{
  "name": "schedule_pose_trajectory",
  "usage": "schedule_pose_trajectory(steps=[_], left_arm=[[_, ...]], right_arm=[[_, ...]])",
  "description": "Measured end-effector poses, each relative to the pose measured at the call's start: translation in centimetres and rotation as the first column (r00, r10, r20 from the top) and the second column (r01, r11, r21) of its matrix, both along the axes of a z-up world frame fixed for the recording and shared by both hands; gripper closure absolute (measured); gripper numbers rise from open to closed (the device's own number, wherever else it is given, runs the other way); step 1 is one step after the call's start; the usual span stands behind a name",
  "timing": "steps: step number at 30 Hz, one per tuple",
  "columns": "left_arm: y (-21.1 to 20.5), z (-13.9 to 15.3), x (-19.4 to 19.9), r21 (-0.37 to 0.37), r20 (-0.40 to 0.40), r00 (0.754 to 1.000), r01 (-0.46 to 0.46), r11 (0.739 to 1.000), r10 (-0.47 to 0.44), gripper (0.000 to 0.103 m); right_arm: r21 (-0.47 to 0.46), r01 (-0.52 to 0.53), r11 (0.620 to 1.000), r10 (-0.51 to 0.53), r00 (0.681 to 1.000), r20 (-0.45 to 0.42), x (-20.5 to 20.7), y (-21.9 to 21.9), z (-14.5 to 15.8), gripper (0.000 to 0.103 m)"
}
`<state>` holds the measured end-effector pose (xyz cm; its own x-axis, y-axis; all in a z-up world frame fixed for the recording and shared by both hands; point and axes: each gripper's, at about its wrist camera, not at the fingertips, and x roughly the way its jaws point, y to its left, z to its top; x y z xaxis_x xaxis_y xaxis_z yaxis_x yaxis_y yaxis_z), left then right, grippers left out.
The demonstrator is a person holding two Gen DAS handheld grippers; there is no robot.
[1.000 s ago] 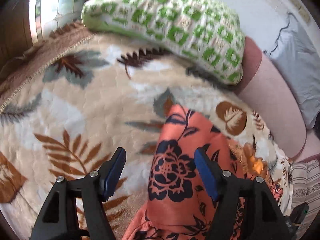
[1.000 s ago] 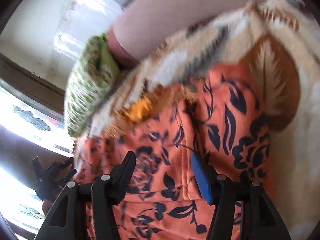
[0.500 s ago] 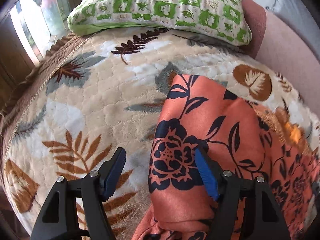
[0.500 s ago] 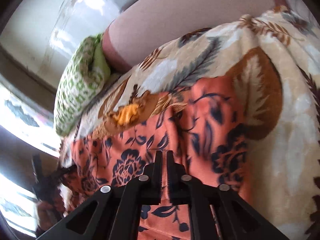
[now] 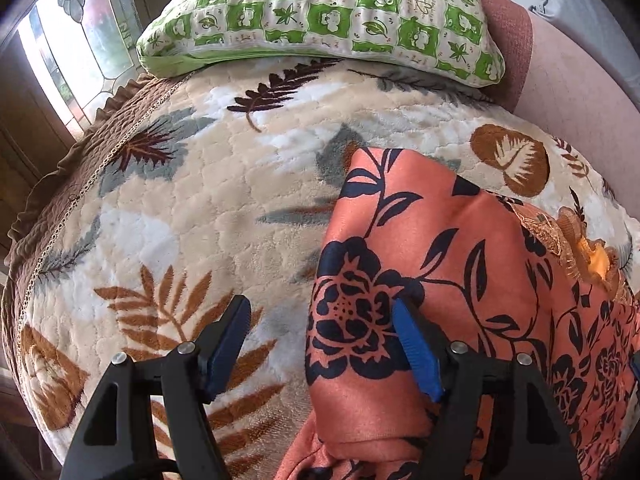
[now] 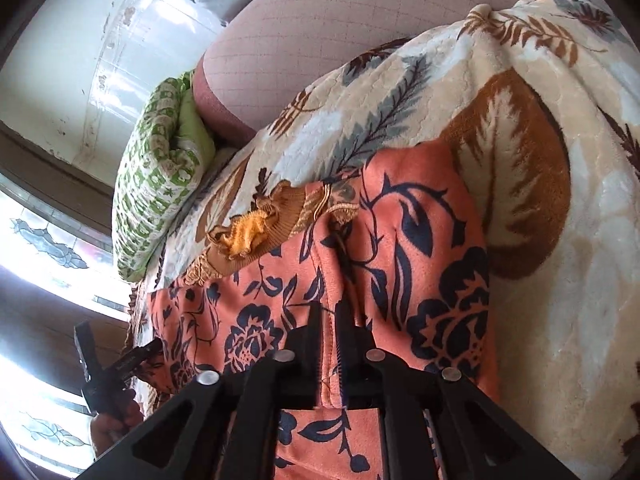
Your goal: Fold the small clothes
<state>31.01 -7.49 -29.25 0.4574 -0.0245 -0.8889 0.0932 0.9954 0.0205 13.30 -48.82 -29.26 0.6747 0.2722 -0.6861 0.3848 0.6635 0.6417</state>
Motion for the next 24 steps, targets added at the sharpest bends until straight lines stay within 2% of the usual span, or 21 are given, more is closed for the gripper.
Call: schedule_pose_trajectory(steps=[1,2,4,7,9,10,13,14,17,20,21,24], left_arm=[[0.0,0.0,0.0,0.000,0.002,1.000,0.000,1.000,0.000,0.028],[0.0,-0.1,0.0,0.006,0.006,1.000,-0.003,1.000,0.003,0.026],[-0.1,-0.3,0.0,0.021,0.011,1.000,-0.005,1.000,0.005,0.022],[-0.1,-0.6,-0.2,0.054,0.042,0.999,-0.007,0.999,0.005,0.014],[-0.2,-0.8,-0.7,0.092,0.094,0.995,-0.019,0.996,0.010,0.003],[-0.3,-1.0,-0.9,0.119,0.120,0.993,-0.027,0.993,0.013,0.000],[-0.4,-1.1,-1.2,0.147,0.158,0.987,-0.015,0.989,-0.009,0.000],[-0.3,-1.1,-1.3,0.145,0.166,0.986,-0.014,0.989,-0.011,0.000],[0.1,-1.1,-1.1,0.116,0.143,0.990,-0.013,0.993,-0.004,0.000],[0.8,-0.3,0.1,0.061,0.010,1.000,0.014,0.998,-0.015,0.000],[0.9,0.1,0.3,0.056,-0.002,1.000,0.026,0.998,-0.026,0.000],[2.0,2.6,-0.2,0.080,0.133,0.991,-0.039,0.996,0.028,0.000]], right_arm=[[0.020,0.002,1.000,-0.002,1.000,-0.001,-0.1,0.0,-0.1,0.055],[0.052,0.008,0.999,-0.009,1.000,0.011,-0.2,-0.1,-0.4,0.031],[0.077,0.012,0.997,-0.013,1.000,0.007,-0.2,-0.1,-0.8,0.031],[0.072,-0.011,0.997,0.011,1.000,0.005,0.1,0.2,-1.0,0.039],[0.074,-0.039,0.997,0.039,0.999,-0.003,0.6,0.6,-1.1,0.058],[0.050,-0.054,0.997,0.055,0.998,-0.019,0.8,1.0,-1.1,0.059],[-0.008,-0.077,0.997,0.077,0.996,-0.039,1.2,1.8,-1.1,0.060],[-0.021,-0.079,0.997,0.079,0.996,-0.039,1.2,1.9,-1.1,0.064],[-0.070,-0.081,0.994,0.077,0.995,-0.061,1.2,2.4,-1.0,0.095],[-0.107,-0.083,0.991,0.081,0.997,-0.018,0.9,3.0,0.1,0.096],[-0.122,-0.086,0.989,0.087,0.996,0.003,0.6,3.1,0.8,0.097],[-0.169,-0.084,0.982,0.096,0.993,0.067,-0.1,3.8,3.1,0.097]])
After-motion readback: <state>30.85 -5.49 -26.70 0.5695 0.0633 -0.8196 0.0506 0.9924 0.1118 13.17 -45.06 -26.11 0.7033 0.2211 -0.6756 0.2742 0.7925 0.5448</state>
